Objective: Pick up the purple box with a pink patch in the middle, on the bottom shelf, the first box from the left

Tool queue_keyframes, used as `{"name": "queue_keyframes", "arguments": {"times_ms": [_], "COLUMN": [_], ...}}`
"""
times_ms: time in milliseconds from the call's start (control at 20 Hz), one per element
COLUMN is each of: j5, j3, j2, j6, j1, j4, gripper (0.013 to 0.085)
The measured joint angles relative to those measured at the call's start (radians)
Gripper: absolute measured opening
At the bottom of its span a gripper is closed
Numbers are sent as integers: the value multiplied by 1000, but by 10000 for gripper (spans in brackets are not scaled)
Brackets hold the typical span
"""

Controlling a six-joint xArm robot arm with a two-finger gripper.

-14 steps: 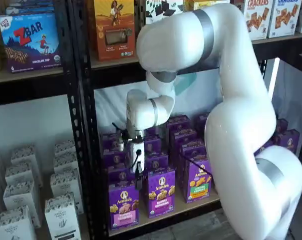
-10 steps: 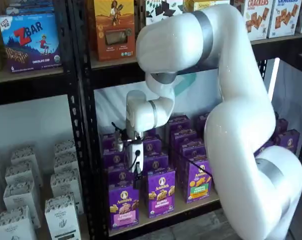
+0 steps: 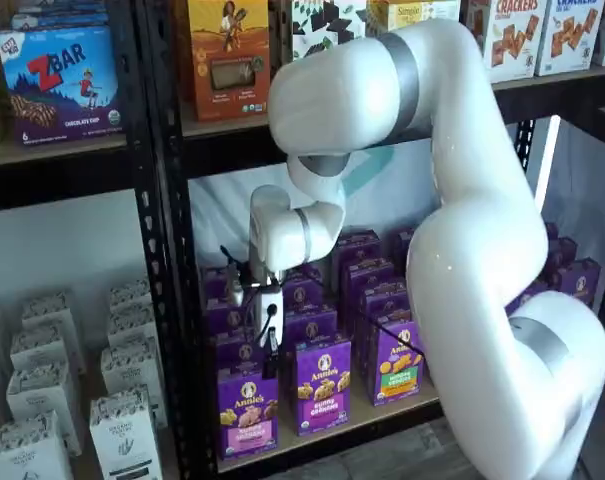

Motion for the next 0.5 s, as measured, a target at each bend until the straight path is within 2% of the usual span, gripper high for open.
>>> {"name": "queue_keyframes", "arguments": {"times_ms": [350, 500], "j5": [-6, -7], "j3": [-38, -57], "j2": [43, 64], "j6": [-16, -9], "j1": [-12, -16], "j4": [5, -8], "gripper": [850, 850]}}
